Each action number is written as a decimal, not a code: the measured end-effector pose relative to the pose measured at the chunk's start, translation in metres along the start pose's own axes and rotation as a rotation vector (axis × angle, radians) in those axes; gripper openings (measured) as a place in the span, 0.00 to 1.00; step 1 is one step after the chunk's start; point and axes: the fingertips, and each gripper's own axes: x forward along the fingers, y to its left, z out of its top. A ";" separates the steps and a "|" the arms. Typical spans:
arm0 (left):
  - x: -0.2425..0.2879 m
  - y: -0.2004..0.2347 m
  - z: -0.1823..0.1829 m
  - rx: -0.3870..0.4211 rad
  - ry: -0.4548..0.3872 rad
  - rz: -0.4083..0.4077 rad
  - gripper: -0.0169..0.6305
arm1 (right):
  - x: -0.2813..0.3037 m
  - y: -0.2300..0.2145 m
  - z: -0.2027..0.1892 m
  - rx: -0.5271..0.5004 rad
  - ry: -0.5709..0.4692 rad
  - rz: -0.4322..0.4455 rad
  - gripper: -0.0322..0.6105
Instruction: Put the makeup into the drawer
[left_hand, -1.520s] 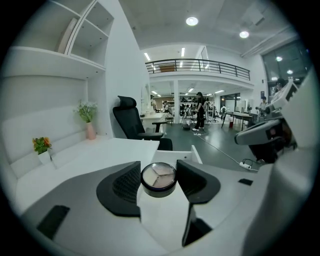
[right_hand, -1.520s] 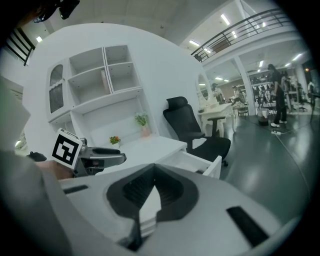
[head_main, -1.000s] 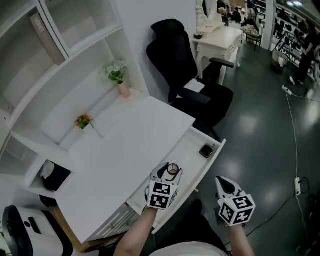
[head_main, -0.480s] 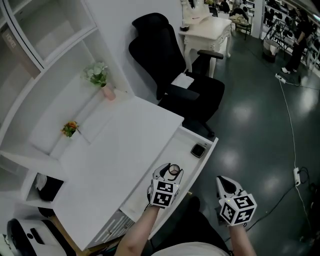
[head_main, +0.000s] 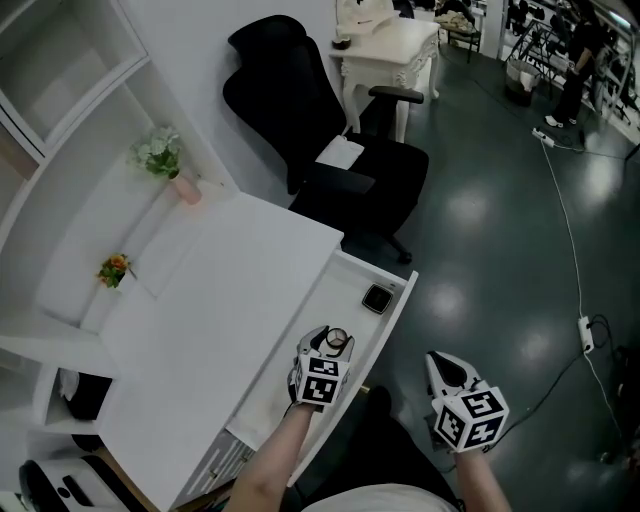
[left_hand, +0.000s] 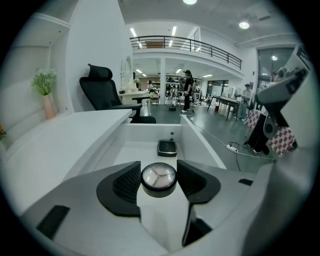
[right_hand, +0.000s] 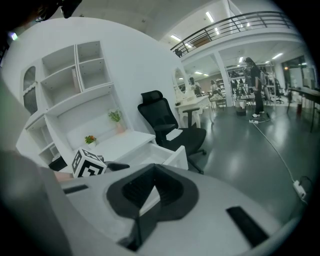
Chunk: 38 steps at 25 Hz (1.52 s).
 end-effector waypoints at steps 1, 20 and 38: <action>0.004 0.000 -0.003 -0.001 0.010 -0.001 0.38 | 0.000 -0.003 -0.001 0.004 0.003 -0.006 0.05; 0.068 0.003 -0.025 -0.003 0.127 -0.029 0.38 | 0.019 -0.022 -0.004 0.031 0.046 -0.028 0.05; 0.079 0.002 -0.048 -0.003 0.212 -0.059 0.38 | 0.025 -0.021 -0.005 0.038 0.066 -0.024 0.05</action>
